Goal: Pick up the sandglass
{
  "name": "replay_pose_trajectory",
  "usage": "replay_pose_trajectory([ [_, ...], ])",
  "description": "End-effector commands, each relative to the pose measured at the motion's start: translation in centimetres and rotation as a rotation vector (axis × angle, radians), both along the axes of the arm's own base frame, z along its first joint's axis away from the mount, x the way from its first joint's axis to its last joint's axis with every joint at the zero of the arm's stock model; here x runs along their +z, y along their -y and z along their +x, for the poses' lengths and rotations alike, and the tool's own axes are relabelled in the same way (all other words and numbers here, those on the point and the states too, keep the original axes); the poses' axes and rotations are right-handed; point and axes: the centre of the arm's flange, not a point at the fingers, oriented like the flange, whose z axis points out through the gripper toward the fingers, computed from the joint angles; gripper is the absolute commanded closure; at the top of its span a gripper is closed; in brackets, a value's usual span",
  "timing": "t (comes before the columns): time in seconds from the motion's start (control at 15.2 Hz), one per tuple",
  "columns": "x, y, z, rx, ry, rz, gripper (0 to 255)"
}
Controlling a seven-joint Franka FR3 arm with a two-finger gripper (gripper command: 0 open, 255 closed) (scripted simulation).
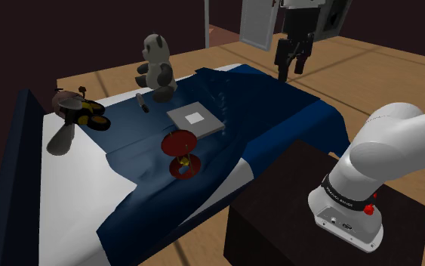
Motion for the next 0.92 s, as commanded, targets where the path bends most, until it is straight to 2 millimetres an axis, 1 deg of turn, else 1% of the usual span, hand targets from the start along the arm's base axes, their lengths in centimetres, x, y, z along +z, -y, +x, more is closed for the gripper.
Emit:
replay_pose_trajectory([
  [0.0, 0.0, 0.0, 0.0, 0.000, 0.000, 0.000, 0],
  [0.4, -7.3, 3.6, 0.8, 0.147, 0.109, 0.109, 0],
  [0.86, -16.1, 6.4, 3.4, 0.319, 0.236, 0.237, 0],
])
